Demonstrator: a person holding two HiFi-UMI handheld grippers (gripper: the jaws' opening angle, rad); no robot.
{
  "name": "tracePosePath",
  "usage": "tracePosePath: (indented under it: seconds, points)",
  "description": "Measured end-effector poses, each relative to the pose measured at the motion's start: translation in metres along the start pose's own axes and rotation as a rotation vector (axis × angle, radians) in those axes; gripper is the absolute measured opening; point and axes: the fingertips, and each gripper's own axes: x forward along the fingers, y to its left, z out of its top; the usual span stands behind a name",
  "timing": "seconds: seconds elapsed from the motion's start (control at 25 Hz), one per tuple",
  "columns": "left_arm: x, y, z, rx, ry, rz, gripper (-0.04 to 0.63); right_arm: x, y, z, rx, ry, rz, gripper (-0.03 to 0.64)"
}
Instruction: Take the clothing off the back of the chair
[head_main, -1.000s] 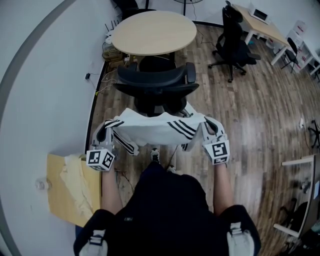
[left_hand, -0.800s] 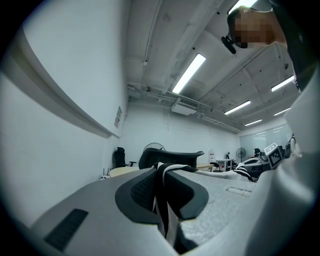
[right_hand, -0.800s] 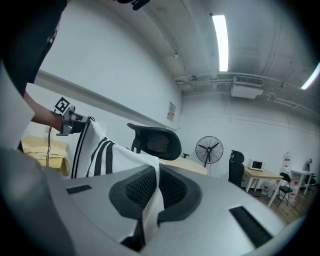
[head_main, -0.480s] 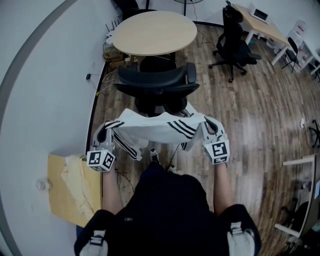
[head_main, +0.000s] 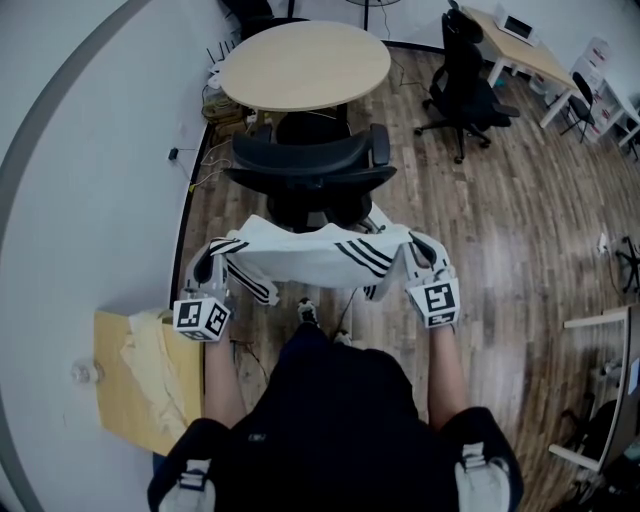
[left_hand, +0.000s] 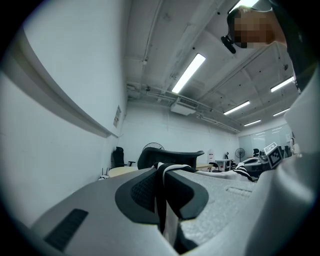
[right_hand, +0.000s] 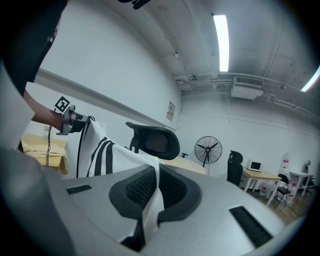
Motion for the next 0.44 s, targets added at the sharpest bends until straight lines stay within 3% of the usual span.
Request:
tracePosePath:
  seconds: [0.44]
  points:
    - [0.0031, 0.0039, 0.0, -0.001, -0.001, 0.0, 0.009, 0.004, 0.0018, -0.0035, -0.006, 0.013, 0.008, -0.003]
